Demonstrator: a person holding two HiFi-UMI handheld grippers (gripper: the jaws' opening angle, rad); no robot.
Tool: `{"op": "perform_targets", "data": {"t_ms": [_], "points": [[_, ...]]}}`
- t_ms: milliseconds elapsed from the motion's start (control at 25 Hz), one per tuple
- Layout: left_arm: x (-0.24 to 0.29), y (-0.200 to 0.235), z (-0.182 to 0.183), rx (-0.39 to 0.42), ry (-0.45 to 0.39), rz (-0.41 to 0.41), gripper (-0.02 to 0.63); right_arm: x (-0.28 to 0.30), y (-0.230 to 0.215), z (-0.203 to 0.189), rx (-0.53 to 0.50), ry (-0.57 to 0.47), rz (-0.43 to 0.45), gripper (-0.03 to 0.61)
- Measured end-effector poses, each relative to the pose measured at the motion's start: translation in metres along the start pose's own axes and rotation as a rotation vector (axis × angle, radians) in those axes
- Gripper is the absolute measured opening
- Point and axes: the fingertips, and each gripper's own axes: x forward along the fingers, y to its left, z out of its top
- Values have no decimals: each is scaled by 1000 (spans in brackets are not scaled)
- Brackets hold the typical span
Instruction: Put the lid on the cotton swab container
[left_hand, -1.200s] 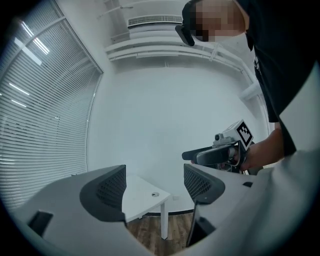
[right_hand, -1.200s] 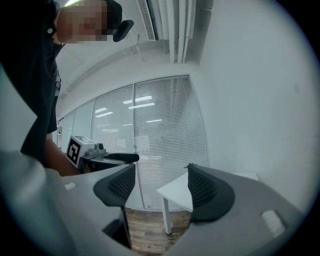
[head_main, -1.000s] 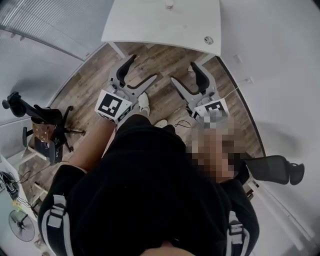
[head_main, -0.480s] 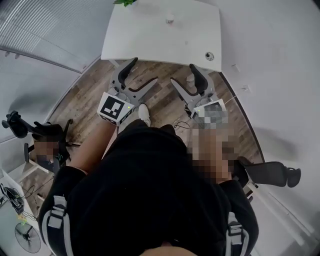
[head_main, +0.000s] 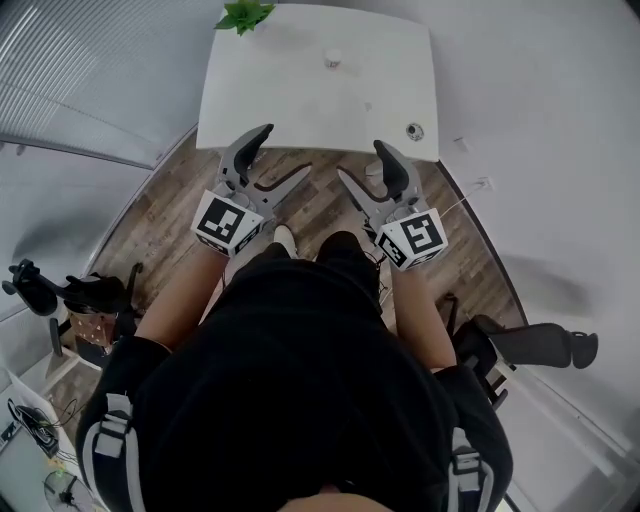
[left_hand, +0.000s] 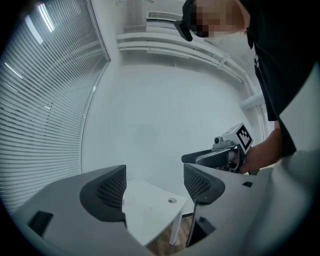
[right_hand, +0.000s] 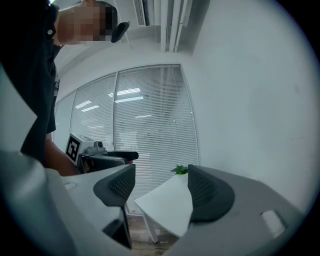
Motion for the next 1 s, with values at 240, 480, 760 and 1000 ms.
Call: {"op": "perform_targets", "data": {"t_ms": [240, 480, 760, 1000], "points": [[31, 19, -6, 6, 13, 7, 344, 18, -41, 0, 0, 5, -7, 327], [77, 42, -5, 4, 24, 50, 344, 41, -94, 2, 0, 7, 30, 327], [147, 71, -1, -6, 35, 114, 342, 74, -174, 10, 4, 20, 91, 327], [196, 83, -9, -10, 53, 179, 342, 94, -225, 6, 10, 44, 161, 327]]}}
